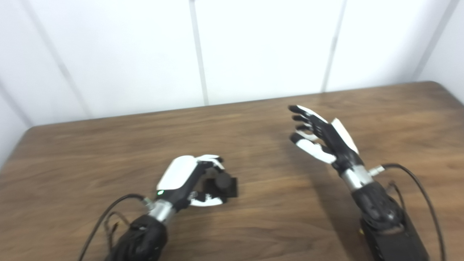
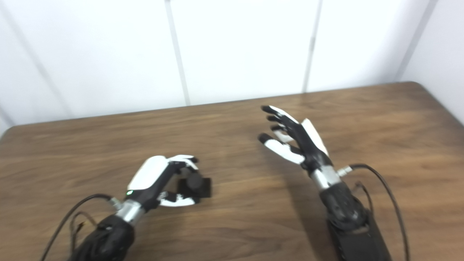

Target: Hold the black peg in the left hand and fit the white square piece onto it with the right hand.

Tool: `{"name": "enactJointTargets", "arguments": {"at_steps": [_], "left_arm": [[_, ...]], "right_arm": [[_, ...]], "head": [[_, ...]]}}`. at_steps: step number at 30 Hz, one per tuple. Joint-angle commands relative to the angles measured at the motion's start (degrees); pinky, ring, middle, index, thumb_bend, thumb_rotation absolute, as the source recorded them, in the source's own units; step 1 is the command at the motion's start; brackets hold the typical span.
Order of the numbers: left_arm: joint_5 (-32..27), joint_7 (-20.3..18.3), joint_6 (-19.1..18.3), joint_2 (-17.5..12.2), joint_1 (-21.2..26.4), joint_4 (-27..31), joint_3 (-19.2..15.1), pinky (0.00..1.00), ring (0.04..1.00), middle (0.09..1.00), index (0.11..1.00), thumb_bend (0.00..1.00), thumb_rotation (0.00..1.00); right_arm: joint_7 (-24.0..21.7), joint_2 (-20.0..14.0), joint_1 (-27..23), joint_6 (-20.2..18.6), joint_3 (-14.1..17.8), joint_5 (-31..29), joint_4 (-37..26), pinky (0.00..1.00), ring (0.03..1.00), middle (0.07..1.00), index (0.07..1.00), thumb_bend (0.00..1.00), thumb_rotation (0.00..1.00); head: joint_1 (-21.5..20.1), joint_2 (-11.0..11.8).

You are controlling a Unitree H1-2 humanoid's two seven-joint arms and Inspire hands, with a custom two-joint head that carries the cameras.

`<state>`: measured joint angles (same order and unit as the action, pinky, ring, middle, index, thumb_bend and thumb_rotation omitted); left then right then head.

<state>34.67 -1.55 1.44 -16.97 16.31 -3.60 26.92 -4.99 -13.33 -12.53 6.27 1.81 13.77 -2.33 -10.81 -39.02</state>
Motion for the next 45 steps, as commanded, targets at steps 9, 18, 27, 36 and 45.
{"name": "enactJointTargets", "arguments": {"at_steps": [9,18,27,36,45], "left_arm": [[0.9,-3.7,0.8,0.4,-2.0,-3.8,1.6,0.61,0.766,0.803,0.491,0.51,0.08],[1.0,-3.8,1.5,0.6,-2.2,-4.3,1.2,0.63,0.767,0.801,0.491,0.51,0.08],[1.0,-4.0,1.1,0.7,-2.2,-4.4,0.8,0.64,0.771,0.804,0.492,0.51,0.08],[1.3,-3.9,1.1,0.6,-2.4,-4.3,0.6,0.63,0.777,0.805,0.492,0.51,0.08],[1.8,-3.5,1.0,0.6,-2.6,-3.9,0.5,0.62,0.769,0.8,0.492,0.51,0.08]], "right_arm": [[1.1,-6.1,-3.3,-2.3,3.3,1.6,-3.9,0.7,0.814,0.854,0.834,0.64,0.53],[-0.6,-16.2,-9.7,-1.3,-0.6,11.0,1.2,0.66,0.788,0.812,0.766,0.66,0.23],[-4.5,-20.6,-18.1,-0.8,-5.2,13.3,10.4,0.65,0.808,0.841,0.776,0.66,0.3],[-14.6,-24.1,-28.6,-0.5,-14.1,17.1,20.2,0.74,0.902,0.913,0.815,0.66,0.34],[-26.2,-24.7,-35.2,1.3,-19.9,15.1,26.7,0.8,0.947,0.946,0.829,0.85,0.39]], "head": [[0.0,-0.7],[-0.4,-0.5],[-0.1,-0.1],[0.2,0.3],[0.9,0.1]]}}
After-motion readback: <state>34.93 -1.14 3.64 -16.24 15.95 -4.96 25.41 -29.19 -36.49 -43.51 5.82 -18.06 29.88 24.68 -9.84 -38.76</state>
